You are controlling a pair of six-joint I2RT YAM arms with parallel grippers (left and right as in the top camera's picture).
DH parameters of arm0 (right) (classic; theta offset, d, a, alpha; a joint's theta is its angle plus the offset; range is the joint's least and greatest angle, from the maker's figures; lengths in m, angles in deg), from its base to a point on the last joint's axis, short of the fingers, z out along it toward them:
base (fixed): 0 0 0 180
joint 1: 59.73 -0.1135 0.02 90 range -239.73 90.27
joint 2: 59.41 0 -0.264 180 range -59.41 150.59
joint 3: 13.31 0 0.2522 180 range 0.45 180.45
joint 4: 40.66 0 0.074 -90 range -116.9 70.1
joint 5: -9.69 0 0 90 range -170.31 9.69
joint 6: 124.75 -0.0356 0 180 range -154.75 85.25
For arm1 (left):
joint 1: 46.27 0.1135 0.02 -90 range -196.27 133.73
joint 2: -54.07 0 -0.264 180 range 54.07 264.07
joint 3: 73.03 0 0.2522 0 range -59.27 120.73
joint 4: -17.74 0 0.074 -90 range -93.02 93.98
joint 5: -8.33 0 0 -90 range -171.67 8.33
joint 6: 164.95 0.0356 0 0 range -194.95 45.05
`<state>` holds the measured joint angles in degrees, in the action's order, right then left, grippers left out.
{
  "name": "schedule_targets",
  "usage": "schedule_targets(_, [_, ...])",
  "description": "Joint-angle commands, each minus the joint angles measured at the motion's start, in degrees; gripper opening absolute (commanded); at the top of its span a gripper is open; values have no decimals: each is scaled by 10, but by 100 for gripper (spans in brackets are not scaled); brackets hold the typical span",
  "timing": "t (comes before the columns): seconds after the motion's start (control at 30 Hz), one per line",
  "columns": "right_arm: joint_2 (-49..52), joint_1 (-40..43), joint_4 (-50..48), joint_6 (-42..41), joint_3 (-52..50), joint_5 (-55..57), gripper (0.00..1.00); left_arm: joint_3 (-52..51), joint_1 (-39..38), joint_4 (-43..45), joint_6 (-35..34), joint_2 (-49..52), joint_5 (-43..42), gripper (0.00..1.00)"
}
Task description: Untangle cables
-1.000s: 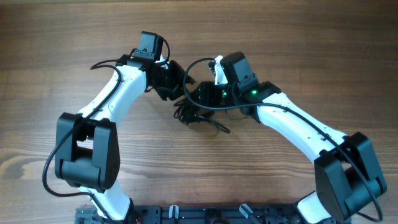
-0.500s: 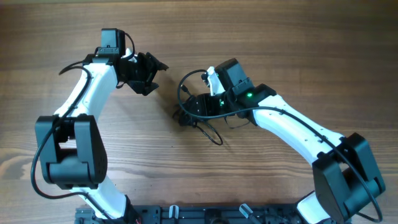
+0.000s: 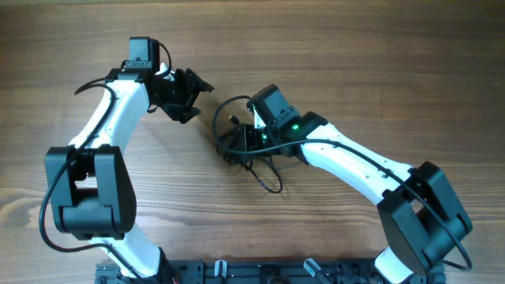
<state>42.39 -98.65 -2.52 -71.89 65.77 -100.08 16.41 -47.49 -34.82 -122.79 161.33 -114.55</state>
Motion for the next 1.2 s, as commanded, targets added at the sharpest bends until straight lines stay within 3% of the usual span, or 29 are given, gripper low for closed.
schedule_targets(0.0, [1,2,11,-3,31,3,4,2,-2,-3,12,5,9,71])
schedule_targets(0.1, [-47,32,113,-5,115,-26,4,2,-2,-3,28,5,10,68])
schedule_targets(0.23, [-64,80,281,0,237,-33,4,2,-7,-5,114,5,10,50])
schedule_targets(0.3, [-64,105,329,24,255,-79,4,2,-17,-5,182,5,10,45])
schedule_targets(0.37, [-62,120,358,53,255,-111,4,2,-26,-4,207,5,10,42])
schedule_targets(0.5, [-62,134,352,87,264,-204,4,2,-45,16,240,5,5,37])
schedule_targets(0.93, [-62,135,330,130,454,-176,4,2,-54,28,252,5,10,44])
schedule_targets(1.17, [-60,139,372,54,457,-17,4,2,-54,28,251,5,14,46])
